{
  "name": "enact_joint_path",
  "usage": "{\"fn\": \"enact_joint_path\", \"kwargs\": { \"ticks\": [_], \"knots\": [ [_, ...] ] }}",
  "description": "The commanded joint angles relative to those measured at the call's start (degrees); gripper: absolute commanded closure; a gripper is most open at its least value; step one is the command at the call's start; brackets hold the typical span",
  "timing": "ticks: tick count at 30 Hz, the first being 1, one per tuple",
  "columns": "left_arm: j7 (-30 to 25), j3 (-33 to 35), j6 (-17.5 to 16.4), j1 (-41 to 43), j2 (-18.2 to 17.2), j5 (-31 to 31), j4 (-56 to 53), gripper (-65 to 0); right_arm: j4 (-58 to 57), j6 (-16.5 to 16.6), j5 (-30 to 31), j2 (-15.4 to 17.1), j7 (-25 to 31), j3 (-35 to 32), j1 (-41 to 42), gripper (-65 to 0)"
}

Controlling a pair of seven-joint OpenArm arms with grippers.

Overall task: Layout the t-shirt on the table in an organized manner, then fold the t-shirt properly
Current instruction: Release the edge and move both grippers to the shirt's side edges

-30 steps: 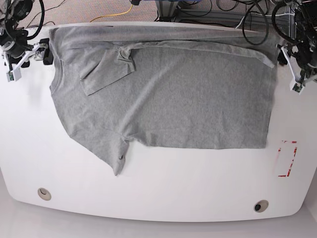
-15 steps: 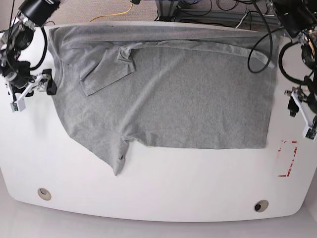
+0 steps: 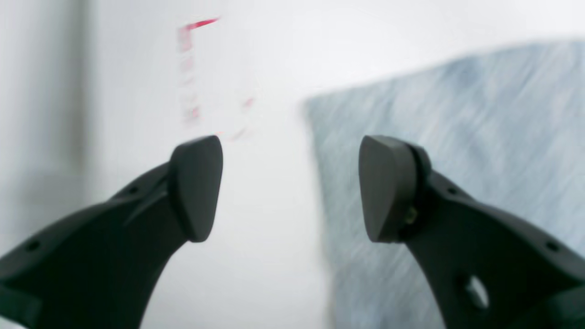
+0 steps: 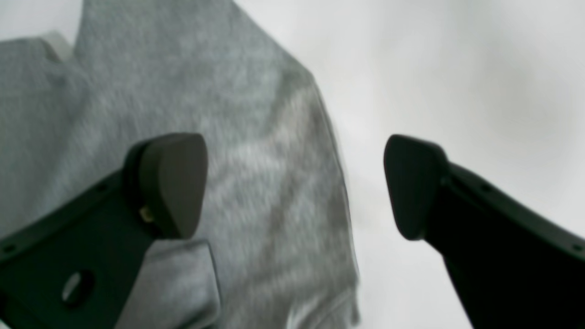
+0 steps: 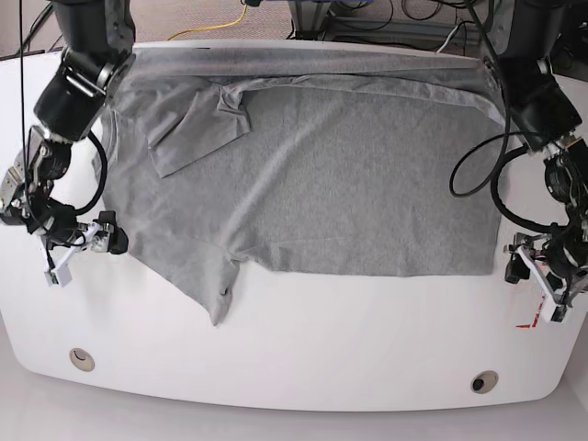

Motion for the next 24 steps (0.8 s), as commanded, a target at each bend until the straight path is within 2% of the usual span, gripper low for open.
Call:
{"fn": "enact_joint_path", "kwargs": {
  "ticks": [1,8,17,20,24],
  "knots": [
    [-4.03,0.2,-0.03,-3.45,-0.67,0.57,-5.42,-43.6,-6.49,0.1,-2.44,1.41,4.45,-1.25,4.5,-58.3],
    [-14.23,4.5,-0.03,-7.76,-0.94,1.63,-20.81,-43.5,-22.05,0.1,-6.66,3.61,14.21,-5.56,11.35,-58.3],
    [-22.23,4.86,-0.03,-9.34,-2.26,1.45,-29.95,-43.5,-38.23,0.1,-9.47,5.28,26.16,-6.53,15.22,-58.3],
    [-25.04,4.94,-0.03,-9.43,-2.26,1.45,-32.94,-43.5,-39.63,0.1,-10.53,5.01,28.36,-6.53,15.31,-58.3],
    [-25.65,5.03,-0.03,-9.43,-2.26,1.45,-34.17,-43.5,-39.63,0.1,-11.85,4.22,28.71,-6.44,15.13,-58.3]
  ]
}}
